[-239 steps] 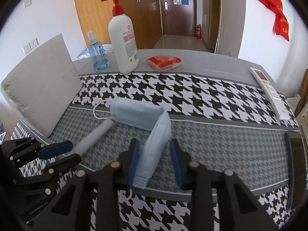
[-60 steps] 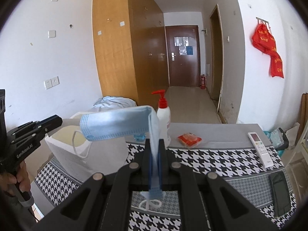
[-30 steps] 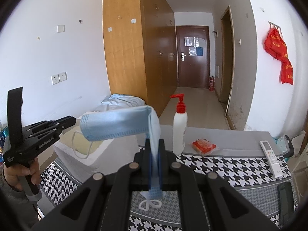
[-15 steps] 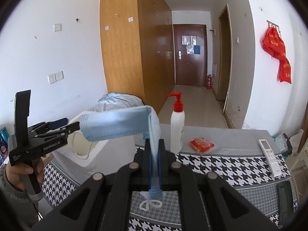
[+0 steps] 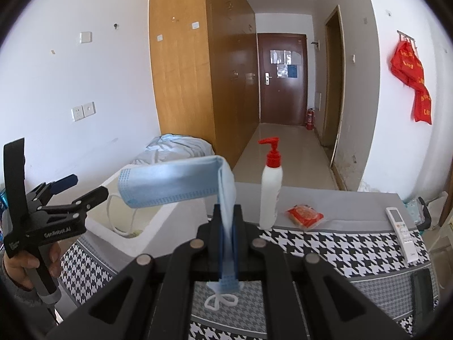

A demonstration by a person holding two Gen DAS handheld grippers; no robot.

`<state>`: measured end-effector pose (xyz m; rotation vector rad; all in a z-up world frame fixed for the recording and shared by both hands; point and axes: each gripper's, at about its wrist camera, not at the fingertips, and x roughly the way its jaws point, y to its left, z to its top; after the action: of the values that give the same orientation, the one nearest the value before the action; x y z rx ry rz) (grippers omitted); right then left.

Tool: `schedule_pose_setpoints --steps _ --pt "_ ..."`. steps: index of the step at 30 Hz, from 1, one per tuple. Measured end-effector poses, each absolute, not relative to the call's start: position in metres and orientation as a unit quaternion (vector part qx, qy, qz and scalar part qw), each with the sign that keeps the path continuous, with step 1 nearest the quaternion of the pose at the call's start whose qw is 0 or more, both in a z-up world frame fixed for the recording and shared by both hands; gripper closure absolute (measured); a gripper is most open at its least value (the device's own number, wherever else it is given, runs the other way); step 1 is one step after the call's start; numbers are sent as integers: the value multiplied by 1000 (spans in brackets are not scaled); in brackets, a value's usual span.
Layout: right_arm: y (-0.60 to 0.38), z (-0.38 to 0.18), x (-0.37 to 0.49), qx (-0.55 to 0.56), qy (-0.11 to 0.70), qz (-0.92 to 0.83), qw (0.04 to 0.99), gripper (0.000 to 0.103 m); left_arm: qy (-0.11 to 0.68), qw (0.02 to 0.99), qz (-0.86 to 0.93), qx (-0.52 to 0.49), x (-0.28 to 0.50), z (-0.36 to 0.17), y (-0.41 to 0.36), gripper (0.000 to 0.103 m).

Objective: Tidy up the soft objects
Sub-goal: 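Open the left tool over the foam box to drop the white strip, then lower the right tool over the foam box and release the blue mask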

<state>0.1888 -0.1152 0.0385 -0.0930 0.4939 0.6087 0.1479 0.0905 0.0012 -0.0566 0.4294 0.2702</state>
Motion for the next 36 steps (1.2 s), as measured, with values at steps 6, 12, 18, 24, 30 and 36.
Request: schedule_pose_setpoints --steps 6,12,18,24,30,36 --pt "-97 44 186 -55 237 308 920 95 211 965 151 -30 137 1 102 2" --pt "-82 47 183 -63 232 320 917 95 208 963 168 -34 125 1 113 1" --pt "-65 49 182 -72 231 331 912 95 206 960 184 -35 114 1 124 1" --pt "-47 50 184 -85 234 340 907 95 201 959 195 -44 103 1 136 1" --pt "-31 47 188 -94 240 351 900 95 200 957 207 -44 93 -2 143 1" --pt "-13 42 193 -99 251 356 895 95 190 956 215 -57 79 -1 153 1"
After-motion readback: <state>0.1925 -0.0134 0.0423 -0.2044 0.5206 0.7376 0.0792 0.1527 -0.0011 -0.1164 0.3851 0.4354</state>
